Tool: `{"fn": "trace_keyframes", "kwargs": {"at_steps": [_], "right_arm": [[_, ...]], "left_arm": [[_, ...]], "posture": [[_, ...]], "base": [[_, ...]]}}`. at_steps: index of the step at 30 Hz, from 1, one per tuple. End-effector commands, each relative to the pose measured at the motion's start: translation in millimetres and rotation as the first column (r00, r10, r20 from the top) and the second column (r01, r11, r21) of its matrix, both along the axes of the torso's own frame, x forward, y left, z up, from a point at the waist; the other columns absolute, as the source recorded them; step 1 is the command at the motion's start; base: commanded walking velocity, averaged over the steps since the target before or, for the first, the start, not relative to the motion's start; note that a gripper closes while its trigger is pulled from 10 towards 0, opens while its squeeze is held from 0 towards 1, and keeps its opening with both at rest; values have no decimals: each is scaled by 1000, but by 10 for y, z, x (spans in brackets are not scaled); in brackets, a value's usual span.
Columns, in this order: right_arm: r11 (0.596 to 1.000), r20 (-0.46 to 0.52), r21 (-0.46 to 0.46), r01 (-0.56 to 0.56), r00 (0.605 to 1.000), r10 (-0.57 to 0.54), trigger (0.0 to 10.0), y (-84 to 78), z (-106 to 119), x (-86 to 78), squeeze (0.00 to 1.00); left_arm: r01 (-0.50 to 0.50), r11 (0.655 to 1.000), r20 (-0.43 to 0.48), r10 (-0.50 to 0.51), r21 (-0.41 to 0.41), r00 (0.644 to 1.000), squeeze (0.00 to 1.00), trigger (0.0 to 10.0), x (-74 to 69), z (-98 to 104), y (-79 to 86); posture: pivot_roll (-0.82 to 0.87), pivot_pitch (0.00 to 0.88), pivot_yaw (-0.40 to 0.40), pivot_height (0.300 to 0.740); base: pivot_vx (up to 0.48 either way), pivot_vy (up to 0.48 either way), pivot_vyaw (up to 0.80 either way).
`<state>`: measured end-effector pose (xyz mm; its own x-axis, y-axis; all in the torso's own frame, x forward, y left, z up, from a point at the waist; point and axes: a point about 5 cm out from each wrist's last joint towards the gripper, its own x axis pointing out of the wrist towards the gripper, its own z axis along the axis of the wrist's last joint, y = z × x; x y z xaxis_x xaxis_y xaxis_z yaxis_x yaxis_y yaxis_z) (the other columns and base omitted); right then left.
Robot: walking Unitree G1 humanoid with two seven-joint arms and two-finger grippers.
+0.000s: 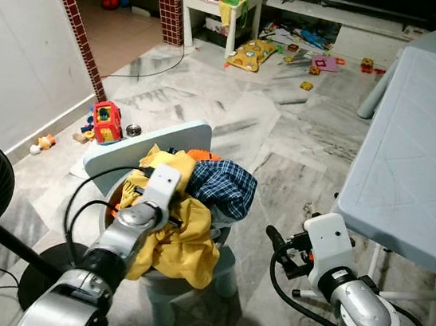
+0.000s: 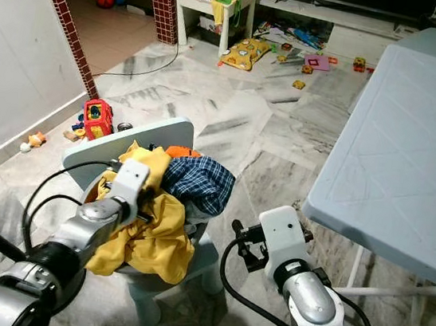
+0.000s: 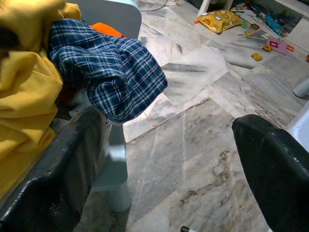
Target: Hang hanger
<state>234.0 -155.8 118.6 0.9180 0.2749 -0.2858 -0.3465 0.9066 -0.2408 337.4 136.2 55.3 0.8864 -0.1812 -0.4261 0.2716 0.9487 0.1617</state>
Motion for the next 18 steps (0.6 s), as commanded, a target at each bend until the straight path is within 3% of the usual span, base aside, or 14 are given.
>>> {"fn": "trace_keyframes", "kwargs": {"at_steps": [1, 14, 15, 16, 17, 18], "right_arm": [[1000, -2, 4, -8, 1000, 8, 10000, 1, -2, 17, 0], [1000, -2, -1, -20, 1000, 20, 10000, -6, -3, 40, 0], [1000, -2, -2, -21, 1000, 21, 10000, -7, -6, 42, 0], [1000, -2, -2, -21, 1000, 21, 10000, -7, -6, 42, 0], [1000, -3, -2, -22, 1000, 22, 10000, -7, -8, 44, 0], [1000, -3, -3, -23, 1000, 23, 10000, -6, -8, 47, 0]], "left_arm": [[1, 999, 23, -2, 45, 1000, 0, 0, -19, 25, 67], [84, 972, 68, -101, 222, 993, 0, 0, -225, 7, 114], [103, 967, 59, -120, 235, 991, 0, 1529, -248, -7, 92], [103, 967, 59, -120, 235, 991, 0, 1529, -248, -7, 92], [118, 964, 41, -131, 238, 991, 0, 9098, -270, -31, 71], [127, 963, 28, -137, 239, 990, 0, 10000, -287, -44, 58]], "posture": [[-267, 68, 46, 740], [-254, 56, 31, 740], [-252, 54, 29, 740], [-252, 54, 29, 740], [-252, 53, 27, 740], [-252, 52, 27, 740]], "base": [[0, 0, 0], [0, 0, 0], [0, 0, 0], [0, 0, 0], [0, 0, 0], [0, 0, 0]]}}
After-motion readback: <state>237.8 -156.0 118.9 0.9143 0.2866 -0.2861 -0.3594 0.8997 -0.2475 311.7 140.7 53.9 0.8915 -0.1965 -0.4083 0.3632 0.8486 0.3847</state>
